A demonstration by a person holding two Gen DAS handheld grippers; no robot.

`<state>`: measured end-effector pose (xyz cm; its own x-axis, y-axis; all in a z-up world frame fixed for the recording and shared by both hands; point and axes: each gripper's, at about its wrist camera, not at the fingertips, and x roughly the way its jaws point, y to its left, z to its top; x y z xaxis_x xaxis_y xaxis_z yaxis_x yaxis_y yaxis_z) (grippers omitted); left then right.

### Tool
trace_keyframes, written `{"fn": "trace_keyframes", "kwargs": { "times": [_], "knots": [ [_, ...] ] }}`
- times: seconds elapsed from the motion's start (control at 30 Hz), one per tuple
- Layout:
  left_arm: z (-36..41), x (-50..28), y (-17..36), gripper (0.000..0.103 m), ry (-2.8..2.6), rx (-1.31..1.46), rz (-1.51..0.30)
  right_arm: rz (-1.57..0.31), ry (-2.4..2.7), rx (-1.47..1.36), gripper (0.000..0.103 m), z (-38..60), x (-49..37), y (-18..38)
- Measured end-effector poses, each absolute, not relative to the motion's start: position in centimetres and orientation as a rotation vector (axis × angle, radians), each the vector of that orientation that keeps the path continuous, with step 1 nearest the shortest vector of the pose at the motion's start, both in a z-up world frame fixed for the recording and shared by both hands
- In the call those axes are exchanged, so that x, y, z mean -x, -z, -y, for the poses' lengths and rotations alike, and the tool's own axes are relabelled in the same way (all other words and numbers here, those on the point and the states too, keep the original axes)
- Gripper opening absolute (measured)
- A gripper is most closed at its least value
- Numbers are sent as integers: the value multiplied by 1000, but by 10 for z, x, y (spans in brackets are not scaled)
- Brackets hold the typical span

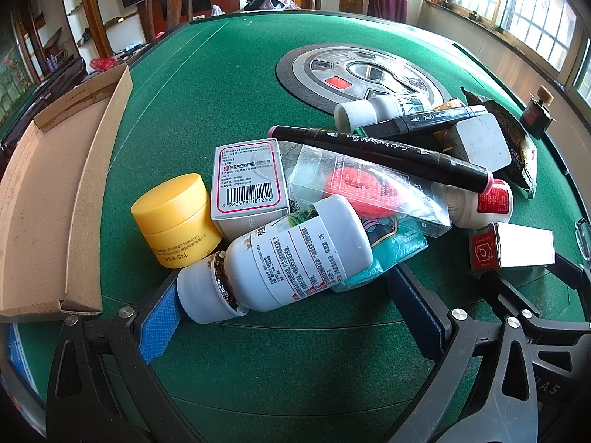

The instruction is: Organize objects

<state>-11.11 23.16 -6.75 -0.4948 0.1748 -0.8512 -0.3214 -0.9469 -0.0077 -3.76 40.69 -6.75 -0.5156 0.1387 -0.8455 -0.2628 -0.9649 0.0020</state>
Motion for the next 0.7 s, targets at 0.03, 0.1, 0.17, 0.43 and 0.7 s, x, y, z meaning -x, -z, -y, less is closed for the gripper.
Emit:
{"fn": "trace_keyframes", "kwargs": {
  "times": [0.03,0.1,0.17,0.43,0.7],
  "knots": [
    [-231,111,67,103,-2483,1388,-219,-189,-2542,1401,103,-406,38,67],
    [-231,111,67,103,-2482,1388,-220,-187,-2544,1402,103,-406,38,68],
    [-232,111,67,103,-2465,1384,-231,-180,-2553,1408,103,-406,39,68],
    [-209,79,56,102,-2416,1262,-304,-235,-2711,1412,102,-420,6,44],
    [-174,69,54,97,-2319,1190,-150,58,-2979,1252,95,-405,-10,17]
  ]
}}
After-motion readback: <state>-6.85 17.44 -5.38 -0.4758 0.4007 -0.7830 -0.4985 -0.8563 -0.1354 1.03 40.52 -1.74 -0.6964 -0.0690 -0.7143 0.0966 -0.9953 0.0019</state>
